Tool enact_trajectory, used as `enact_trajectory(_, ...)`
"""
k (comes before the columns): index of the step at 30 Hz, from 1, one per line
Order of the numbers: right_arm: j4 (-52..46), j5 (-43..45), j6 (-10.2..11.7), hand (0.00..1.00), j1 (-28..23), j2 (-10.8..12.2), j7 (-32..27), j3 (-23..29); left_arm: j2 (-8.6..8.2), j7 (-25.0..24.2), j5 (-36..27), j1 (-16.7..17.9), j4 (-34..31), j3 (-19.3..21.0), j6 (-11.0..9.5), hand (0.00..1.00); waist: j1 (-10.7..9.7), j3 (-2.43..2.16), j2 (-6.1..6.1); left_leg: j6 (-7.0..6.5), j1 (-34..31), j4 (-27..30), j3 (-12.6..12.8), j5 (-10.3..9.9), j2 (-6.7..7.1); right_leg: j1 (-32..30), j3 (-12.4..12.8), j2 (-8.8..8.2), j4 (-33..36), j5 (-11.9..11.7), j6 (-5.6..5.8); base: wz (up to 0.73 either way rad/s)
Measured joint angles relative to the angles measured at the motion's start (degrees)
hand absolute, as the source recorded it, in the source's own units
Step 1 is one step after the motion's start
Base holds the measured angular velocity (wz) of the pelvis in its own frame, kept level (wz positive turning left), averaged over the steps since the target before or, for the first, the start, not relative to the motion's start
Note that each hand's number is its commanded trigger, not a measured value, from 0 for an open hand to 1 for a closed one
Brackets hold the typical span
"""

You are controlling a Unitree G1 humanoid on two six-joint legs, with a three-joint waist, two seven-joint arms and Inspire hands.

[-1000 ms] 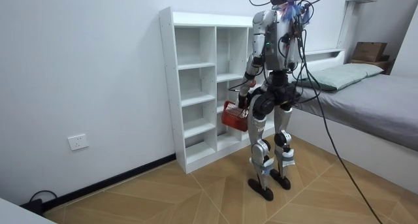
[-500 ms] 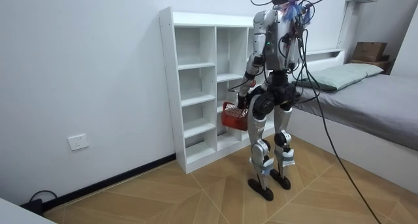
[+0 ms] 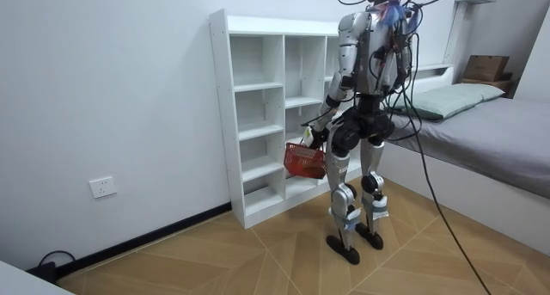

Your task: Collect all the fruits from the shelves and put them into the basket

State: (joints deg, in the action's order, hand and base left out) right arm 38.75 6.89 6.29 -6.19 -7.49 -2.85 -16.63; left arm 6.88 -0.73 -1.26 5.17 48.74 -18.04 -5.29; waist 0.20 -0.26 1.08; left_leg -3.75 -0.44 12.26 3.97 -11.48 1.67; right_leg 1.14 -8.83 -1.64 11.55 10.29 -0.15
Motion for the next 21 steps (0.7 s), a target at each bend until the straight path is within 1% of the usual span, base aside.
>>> enact_trajectory(2,-4.1,-1.5,0.0,0.00,-1.7,-0.3,-1.0,0.1,0.37,0.8,-3.6,0.4,0.0,0.2,0.0,1.00,0.1,0.12,-0.09,0.03,0.6,-0.5,0.7,0.0,-0.06,0.1,0.9,0.12,0.0,0.0,-0.02,-0.20)
enact_trajectory(3,-5.1,-2.0,0.0,0.00,-2.0,-0.3,-1.3,0.1,0.37,1.2,-4.2,0.5,0.0,0.4,0.0,1.00,0.0,0.19,-0.12,0.04,0.9,-0.6,0.8,0.0,-0.04,0.3,1.1,0.11,0.1,0.0,-0.02,-0.11)
enact_trajectory(4,-7.4,-2.3,0.0,0.00,-2.7,-0.3,-1.5,0.6,0.24,1.8,-5.4,0.9,0.0,1.2,0.0,1.00,-0.4,0.52,-0.17,0.03,1.5,-0.7,0.9,0.0,-0.04,0.7,1.3,0.14,0.1,0.0,-0.01,-0.05)
enact_trajectory(5,-9.8,-2.4,0.0,0.00,-3.4,-0.2,-2.0,1.3,0.29,2.1,-6.2,1.0,0.2,1.6,0.0,1.00,-0.9,0.70,-0.23,0.03,1.8,-1.0,0.9,0.0,-0.01,1.0,1.4,0.15,0.1,0.0,0.00,0.00)
enact_trajectory(8,-13.9,-2.5,0.2,0.00,-4.0,0.1,-4.7,2.9,0.42,2.8,-7.2,1.4,0.4,2.4,0.0,1.00,-1.6,0.78,-0.39,0.01,2.0,-1.2,1.0,0.0,0.02,1.0,1.6,0.18,0.1,0.0,0.00,0.00)
enact_trajectory(11,-16.8,-2.3,0.3,0.00,-4.7,0.3,-7.0,3.7,0.37,3.0,-7.3,2.1,0.1,3.0,-0.1,1.00,-1.8,0.76,-0.38,0.02,2.1,-1.4,1.0,0.0,-0.01,1.0,1.6,0.22,0.0,0.0,0.01,0.00)
enact_trajectory(13,-19.1,-2.3,0.9,0.00,-5.1,0.4,-9.7,4.7,0.27,3.1,-7.3,2.3,0.1,3.5,-0.1,1.00,-1.9,0.76,-0.33,0.03,2.1,-1.4,1.0,0.0,-0.02,1.0,1.6,0.23,0.0,0.0,0.01,0.00)
enact_trajectory(16,-19.7,-3.2,2.4,0.00,-5.4,0.3,-12.4,5.1,0.29,3.6,-7.2,2.3,0.2,4.4,-0.1,1.00,-2.0,0.69,-0.20,0.03,2.2,-1.5,1.0,0.0,-0.02,1.0,1.3,0.21,0.0,0.0,0.01,0.00)
enact_trajectory(21,-19.4,-4.6,2.5,0.00,-5.4,0.3,-15.0,6.7,0.29,4.0,-7.0,2.3,0.3,6.8,-0.1,1.00,-1.9,0.76,-0.03,0.03,2.2,-1.6,1.0,0.0,-0.01,1.0,0.9,0.16,0.0,0.0,0.02,0.00)
